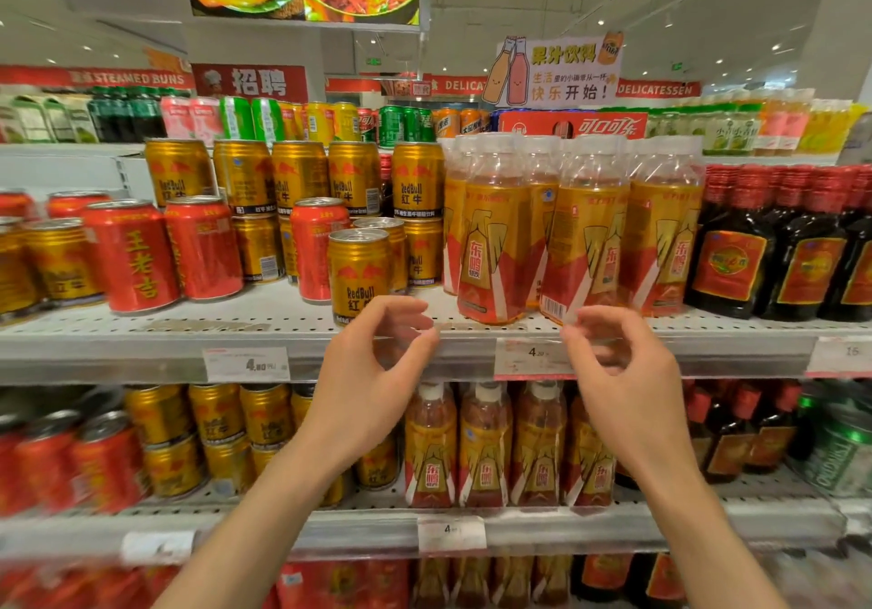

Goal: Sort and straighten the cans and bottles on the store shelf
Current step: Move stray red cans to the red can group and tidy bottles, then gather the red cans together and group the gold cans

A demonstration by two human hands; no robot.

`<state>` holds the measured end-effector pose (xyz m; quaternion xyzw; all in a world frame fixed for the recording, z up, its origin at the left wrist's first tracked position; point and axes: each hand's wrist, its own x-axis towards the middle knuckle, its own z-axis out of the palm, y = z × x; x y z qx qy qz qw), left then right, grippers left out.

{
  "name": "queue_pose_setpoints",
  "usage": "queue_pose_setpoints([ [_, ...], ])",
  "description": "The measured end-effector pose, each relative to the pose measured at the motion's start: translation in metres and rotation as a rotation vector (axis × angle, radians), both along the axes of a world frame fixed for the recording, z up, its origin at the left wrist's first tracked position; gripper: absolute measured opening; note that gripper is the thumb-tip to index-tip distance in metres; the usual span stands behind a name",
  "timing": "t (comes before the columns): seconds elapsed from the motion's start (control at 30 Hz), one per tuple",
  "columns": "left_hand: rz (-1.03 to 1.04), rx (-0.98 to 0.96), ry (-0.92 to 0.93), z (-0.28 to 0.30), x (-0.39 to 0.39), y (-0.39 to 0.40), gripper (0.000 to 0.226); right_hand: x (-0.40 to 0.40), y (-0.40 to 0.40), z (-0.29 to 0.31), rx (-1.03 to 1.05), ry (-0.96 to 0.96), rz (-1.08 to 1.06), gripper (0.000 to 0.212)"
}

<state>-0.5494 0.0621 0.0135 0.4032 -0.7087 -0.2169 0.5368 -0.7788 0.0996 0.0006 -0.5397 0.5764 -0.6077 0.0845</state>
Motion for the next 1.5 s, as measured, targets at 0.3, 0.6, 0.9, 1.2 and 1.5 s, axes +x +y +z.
queue_pose_setpoints([
  [0.3, 0.053, -0.001, 0.075, -0.005, 0.067, 0.001, 0.011, 0.054, 0.001, 0.007, 0.062, 0.115, 0.143, 0.005],
  [0.6, 0.083, -0.115, -0.074, 0.026, 0.156, -0.058, 0.024, 0.154, -0.049, 0.058, -0.082, 0.391, -0.005, 0.019],
  [0.9, 0.035, -0.15, -0.331, 0.063, 0.137, -0.128, 0.061, 0.178, -0.083, 0.075, -0.051, 0.631, -0.126, 0.038],
  [1.2, 0.115, -0.173, -0.297, 0.067, 0.119, -0.136, 0.055, 0.161, -0.081, 0.077, -0.069, 0.648, -0.116, 0.027],
  [1.5, 0.104, -0.147, -0.364, 0.084, 0.139, -0.118, 0.045, 0.158, -0.076, 0.072, -0.091, 0.614, -0.089, 0.028],
])
